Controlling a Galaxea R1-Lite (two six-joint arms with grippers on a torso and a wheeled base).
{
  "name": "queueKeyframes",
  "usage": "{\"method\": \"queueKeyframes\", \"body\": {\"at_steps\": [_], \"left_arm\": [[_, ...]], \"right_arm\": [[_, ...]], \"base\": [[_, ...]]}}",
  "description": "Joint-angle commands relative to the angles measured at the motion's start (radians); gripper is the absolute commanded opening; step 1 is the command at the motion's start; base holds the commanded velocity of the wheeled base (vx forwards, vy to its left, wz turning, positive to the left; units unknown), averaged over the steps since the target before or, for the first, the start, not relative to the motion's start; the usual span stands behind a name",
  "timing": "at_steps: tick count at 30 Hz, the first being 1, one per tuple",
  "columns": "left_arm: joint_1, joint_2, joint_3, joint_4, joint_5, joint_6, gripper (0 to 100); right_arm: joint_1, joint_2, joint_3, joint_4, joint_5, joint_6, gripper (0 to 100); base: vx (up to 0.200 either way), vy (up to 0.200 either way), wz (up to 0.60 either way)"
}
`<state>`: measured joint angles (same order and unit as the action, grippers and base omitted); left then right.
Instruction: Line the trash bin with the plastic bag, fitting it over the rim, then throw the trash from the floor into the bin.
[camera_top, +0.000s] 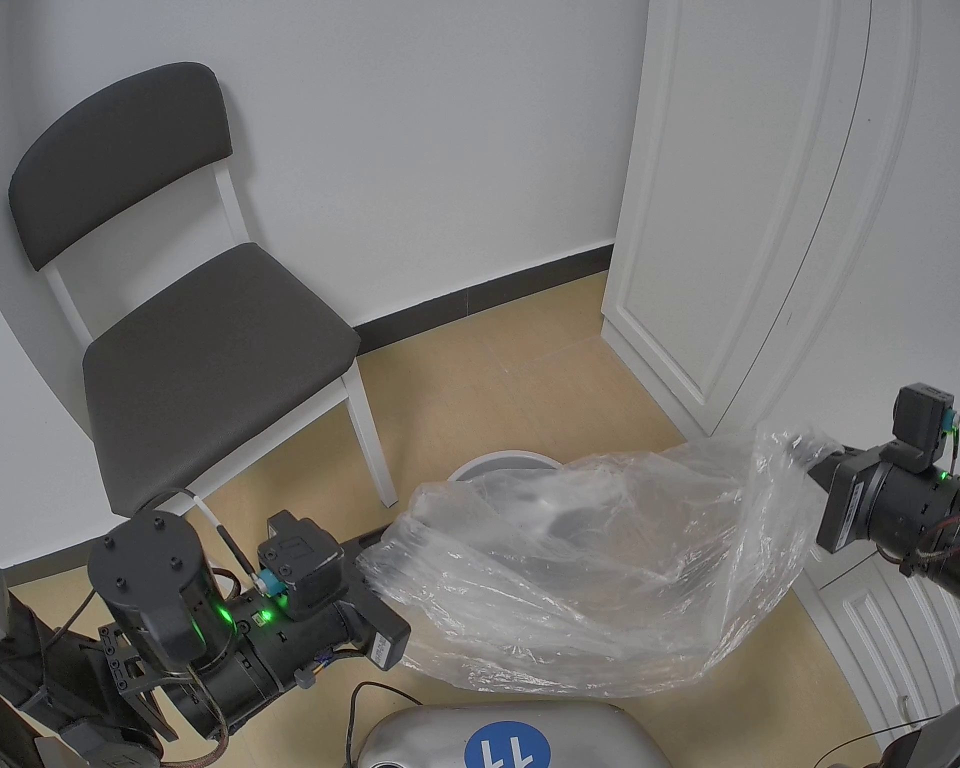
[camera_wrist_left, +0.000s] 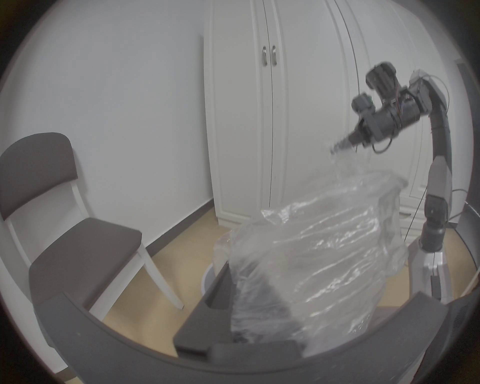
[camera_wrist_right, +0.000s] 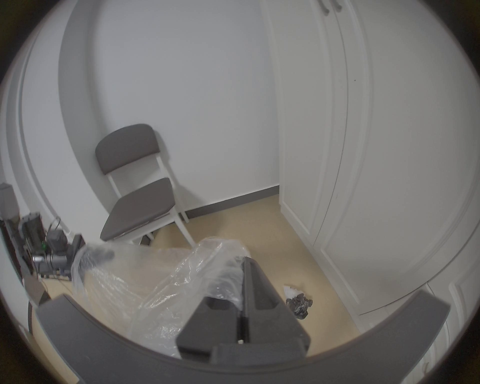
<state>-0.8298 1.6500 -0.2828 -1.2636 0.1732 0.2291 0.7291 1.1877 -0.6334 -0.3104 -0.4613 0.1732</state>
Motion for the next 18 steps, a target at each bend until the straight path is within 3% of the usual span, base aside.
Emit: {"method": "queueKeyframes", "body": {"at_steps": [1,10,11,18], "left_arm": [[-0.006,0.008,0.001,-0.054,-0.027,-0.004,0],[-0.088,0.039,-0.006,-0.131,-0.055,-0.044,0],[-0.134,0.054,-0.026,-0.131,-0.052,-0.094,0],[-0.216,0.096,-0.099,-0.148,-0.049,-0.263,0]], "right_arm": [[0.038,0.007,0.035,-0.001,0.001,-0.006,0],[0.107,0.059,0.057,-0.035,0.003,0.009,0],[0.118,0.082,0.077,-0.088,0.003,0.011,0],[0.139,0.167,0.155,-0.331,0.003,-0.012,0]], "base": [[0.0,0.0,0.0],[0.0,0.0,0.0],[0.0,0.0,0.0],[0.0,0.0,0.0]]}}
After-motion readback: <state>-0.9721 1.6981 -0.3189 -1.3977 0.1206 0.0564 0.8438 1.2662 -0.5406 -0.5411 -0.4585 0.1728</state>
